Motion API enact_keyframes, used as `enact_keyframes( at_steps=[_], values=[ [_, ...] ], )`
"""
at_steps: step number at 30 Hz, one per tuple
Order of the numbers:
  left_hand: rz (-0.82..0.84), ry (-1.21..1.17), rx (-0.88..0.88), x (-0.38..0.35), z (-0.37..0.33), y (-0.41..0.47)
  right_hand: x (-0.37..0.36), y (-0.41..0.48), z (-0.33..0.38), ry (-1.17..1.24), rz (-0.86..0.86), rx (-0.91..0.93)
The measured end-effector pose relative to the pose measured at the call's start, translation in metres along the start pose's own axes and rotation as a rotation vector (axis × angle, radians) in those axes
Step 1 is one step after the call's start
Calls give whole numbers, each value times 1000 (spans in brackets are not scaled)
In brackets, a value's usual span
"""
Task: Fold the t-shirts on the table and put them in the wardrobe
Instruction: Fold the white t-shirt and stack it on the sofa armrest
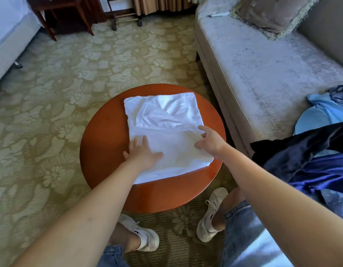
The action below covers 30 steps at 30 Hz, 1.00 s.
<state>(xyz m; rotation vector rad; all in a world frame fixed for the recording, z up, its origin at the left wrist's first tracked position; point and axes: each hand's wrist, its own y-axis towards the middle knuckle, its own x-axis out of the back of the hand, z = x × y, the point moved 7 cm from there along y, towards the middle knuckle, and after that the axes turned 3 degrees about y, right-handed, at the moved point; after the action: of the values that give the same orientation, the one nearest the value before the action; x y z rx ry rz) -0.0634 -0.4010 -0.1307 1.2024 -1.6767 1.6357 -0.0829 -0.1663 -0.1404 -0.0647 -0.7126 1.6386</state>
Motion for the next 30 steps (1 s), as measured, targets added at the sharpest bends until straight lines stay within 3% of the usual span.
enact_keyframes(
  at_steps=[2, 5, 6, 7, 9, 11, 14, 16, 19, 22, 24, 27, 30],
  values=[
    [17, 15, -31, -14, 3, 1, 13, -6, 7, -201, -98, 12],
    [-28, -21, -75, -14, 9, 5, 41, -30, 35, -378, -565, 160],
    [-48, -38, -91, -12, 11, 7, 36, -38, 50, -412, -626, 285],
    [-72, -47, -108, -10, 13, 8, 20, -41, 66, -463, -580, 410],
    [-116, -52, -142, -8, 19, 10, -32, -38, 86, -591, -280, 592],
    [-149, -31, -160, -9, 30, 12, -86, -29, 84, -719, 39, 608],
    [-178, 25, -173, -10, 46, 11, -127, -5, 74, -950, 207, 552],
    [-186, 52, -189, -9, 53, 12, -130, 13, 75, -1086, 176, 533],
    [-189, 84, -221, -7, 58, 18, -95, 44, 81, -1080, -54, 378],
    [-185, 121, -252, -1, 61, 26, -42, 58, 69, -981, -268, 31],
    [-188, 151, -264, 6, 64, 31, -21, 57, 60, -930, -324, -100],
    [-201, 194, -259, 19, 70, 39, -29, 53, 71, -1042, -300, 95],
    [-218, 218, -217, 32, 78, 45, -61, 50, 77, -1064, -77, 288]
  ],
)
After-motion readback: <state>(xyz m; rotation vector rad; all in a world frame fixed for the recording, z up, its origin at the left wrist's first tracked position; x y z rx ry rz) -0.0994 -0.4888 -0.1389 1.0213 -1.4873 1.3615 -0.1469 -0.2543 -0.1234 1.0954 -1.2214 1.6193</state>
